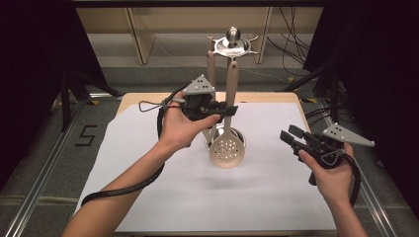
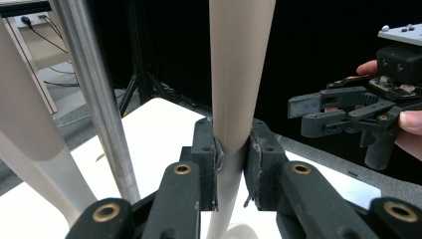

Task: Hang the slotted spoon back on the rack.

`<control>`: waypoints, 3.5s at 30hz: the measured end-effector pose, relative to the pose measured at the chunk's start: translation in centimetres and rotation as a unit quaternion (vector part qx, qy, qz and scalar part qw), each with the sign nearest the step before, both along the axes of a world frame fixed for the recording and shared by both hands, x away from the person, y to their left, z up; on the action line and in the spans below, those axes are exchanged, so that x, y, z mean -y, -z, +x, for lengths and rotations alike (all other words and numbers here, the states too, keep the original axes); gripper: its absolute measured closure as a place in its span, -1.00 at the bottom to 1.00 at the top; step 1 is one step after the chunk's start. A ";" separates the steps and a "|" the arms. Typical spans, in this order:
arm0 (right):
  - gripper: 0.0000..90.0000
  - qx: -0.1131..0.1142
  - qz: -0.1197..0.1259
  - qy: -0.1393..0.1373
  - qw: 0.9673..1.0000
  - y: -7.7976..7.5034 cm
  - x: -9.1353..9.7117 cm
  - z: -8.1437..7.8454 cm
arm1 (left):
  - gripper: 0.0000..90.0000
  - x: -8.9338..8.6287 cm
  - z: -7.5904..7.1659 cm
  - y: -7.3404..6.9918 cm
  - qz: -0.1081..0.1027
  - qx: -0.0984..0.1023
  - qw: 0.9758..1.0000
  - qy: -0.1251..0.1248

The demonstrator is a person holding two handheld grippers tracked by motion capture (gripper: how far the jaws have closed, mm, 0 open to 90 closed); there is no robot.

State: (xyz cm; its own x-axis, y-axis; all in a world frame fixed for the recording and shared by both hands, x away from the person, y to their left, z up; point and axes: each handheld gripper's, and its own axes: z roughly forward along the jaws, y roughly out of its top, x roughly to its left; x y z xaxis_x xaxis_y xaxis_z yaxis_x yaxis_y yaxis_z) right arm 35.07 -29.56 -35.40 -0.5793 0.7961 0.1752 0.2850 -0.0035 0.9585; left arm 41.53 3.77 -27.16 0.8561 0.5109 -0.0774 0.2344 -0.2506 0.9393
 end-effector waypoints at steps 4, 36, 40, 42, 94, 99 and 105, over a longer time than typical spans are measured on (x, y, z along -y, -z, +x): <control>0.27 0.004 -0.002 -0.004 1.000 0.0 -0.2 0.1 | 0.69 -0.1 0.2 0.1 0.002 -0.002 1.000 -0.001; 0.28 0.007 -0.005 -0.005 1.000 -0.1 -0.1 0.1 | 0.69 0.1 2.5 0.4 -0.001 -0.017 1.000 -0.006; 0.28 -0.005 0.001 -0.002 1.000 -0.1 -0.3 -0.1 | 0.69 0.2 2.7 0.5 -0.003 -0.020 1.000 -0.008; 0.28 0.007 -0.005 -0.006 1.000 -0.1 -0.2 0.1 | 0.69 0.2 2.8 0.5 -0.005 -0.023 1.000 -0.008; 0.20 -0.041 -0.055 0.013 0.998 3.6 0.4 0.1 | -0.16 -21.3 -7.4 17.7 0.022 -0.043 0.966 -0.255; 0.19 -0.052 -0.070 0.010 0.996 4.8 0.5 0.2 | -0.16 -21.9 -7.7 18.2 0.027 -0.037 0.961 -0.273; 0.15 -0.068 -0.078 0.003 0.995 6.2 0.2 -0.1 | -0.17 -21.3 -7.6 18.3 0.044 -0.022 0.968 -0.246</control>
